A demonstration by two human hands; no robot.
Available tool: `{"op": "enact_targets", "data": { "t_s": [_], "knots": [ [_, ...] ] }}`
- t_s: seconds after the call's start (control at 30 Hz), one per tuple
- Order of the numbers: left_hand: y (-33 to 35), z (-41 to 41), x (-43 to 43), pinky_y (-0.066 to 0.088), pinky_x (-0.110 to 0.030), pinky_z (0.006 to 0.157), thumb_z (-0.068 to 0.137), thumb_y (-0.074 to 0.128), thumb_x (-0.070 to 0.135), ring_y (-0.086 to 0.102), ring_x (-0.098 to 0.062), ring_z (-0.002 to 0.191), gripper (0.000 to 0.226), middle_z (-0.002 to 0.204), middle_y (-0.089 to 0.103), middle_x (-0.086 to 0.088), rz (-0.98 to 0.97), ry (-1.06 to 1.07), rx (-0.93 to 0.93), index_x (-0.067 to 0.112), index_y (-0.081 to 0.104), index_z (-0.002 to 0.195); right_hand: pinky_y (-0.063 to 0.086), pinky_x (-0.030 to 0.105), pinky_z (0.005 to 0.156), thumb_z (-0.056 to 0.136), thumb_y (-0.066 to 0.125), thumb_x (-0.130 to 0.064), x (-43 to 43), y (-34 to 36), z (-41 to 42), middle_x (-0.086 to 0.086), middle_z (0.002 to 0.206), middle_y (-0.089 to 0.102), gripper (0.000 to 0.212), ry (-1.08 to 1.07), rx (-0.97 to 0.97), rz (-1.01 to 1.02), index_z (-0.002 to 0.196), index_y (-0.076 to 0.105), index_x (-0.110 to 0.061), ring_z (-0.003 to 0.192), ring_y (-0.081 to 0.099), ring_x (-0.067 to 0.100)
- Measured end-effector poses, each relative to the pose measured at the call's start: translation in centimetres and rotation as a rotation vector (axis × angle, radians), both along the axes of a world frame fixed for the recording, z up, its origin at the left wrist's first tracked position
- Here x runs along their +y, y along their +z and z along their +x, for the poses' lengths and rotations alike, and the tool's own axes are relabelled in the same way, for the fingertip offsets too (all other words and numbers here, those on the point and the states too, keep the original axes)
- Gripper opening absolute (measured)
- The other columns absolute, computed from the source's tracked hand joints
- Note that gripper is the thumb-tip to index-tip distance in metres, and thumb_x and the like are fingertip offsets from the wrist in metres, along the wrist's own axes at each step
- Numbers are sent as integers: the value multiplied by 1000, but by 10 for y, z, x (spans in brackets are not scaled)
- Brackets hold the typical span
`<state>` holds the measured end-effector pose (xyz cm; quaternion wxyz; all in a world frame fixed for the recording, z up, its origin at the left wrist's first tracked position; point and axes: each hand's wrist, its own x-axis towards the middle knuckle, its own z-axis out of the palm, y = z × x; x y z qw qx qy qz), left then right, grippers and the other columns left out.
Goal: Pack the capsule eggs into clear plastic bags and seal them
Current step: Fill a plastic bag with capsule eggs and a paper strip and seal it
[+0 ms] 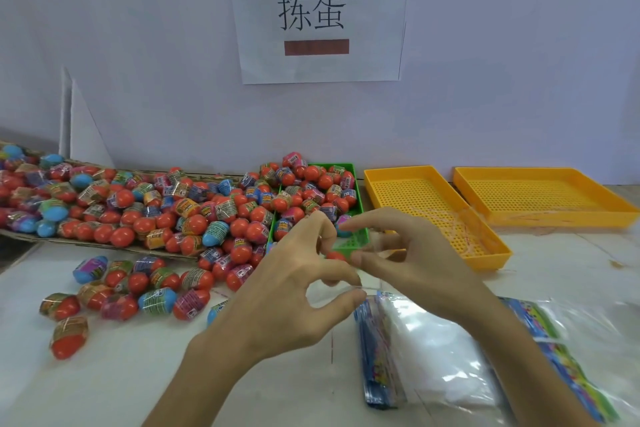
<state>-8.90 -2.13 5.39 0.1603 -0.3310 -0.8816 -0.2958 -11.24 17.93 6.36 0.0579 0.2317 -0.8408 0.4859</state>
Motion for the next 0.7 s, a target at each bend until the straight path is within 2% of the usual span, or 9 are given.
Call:
{"op": "enact_targets", "data": {
  "t_s": [0.07,0.13,0.27,0.4,0.47,0.53,0.63,0.67,0.7],
  "knots": [
    [0,3,2,40,-23,72,89,60,54,42,-7,97,30,98,32,12,-15,-24,0,29,77,86,58,26,71,83,81,-27,0,-2,1,-18,116,64,50,16,-50,31,126,61,-42,87,69,7],
    [0,5,5,40,-24,74,89,63,50,40,-6,99,27,99,31,12,-41,-51,-1,27,75,81,52,20,66,80,83,-25,-2,-3,1,-18,115,65,55,55,-59,79,126,59,-43,83,70,5],
    [-1,8,7,37,-22,74,88,71,41,37,-8,97,23,98,27,13,-101,-88,13,25,71,72,47,11,64,77,81,-10,-7,-7,1,-19,98,68,36,190,-18,77,104,70,-30,83,67,2],
    [-1,10,11,38,-29,77,89,69,43,37,-11,95,22,98,34,8,-141,-134,16,26,76,78,47,17,60,70,75,-18,-16,-14,1,-24,83,62,39,150,71,145,81,58,-52,75,61,9],
    [-1,9,10,40,-36,77,89,69,43,37,-12,93,22,96,37,6,-145,-116,38,26,76,77,46,20,60,71,72,-24,-18,-15,0,-25,84,62,33,119,100,188,80,57,-53,75,61,10],
    [1,6,4,42,-40,74,88,69,44,38,-13,90,21,92,36,6,-91,-64,56,27,76,76,48,18,62,82,77,-23,-17,-12,-3,-22,89,68,24,120,89,98,90,67,-43,78,65,7],
    [6,-3,-11,39,-29,71,88,65,48,39,-11,86,29,86,35,7,77,62,76,24,78,78,56,27,65,93,70,-20,-12,2,-14,-7,88,74,8,-67,8,-302,94,75,-26,75,70,12],
    [8,-6,-16,38,-23,70,89,65,47,40,-10,85,29,85,35,6,165,104,78,23,79,78,56,27,63,95,67,-15,-12,4,-20,-5,83,74,12,-155,22,-346,92,74,-23,71,70,13],
    [9,-8,-20,37,-19,69,89,66,44,41,-8,83,26,84,37,4,259,140,71,24,79,80,56,27,62,95,65,-10,-13,4,-26,-6,79,73,16,-226,60,-274,89,74,-21,68,69,13]
  ]
}}
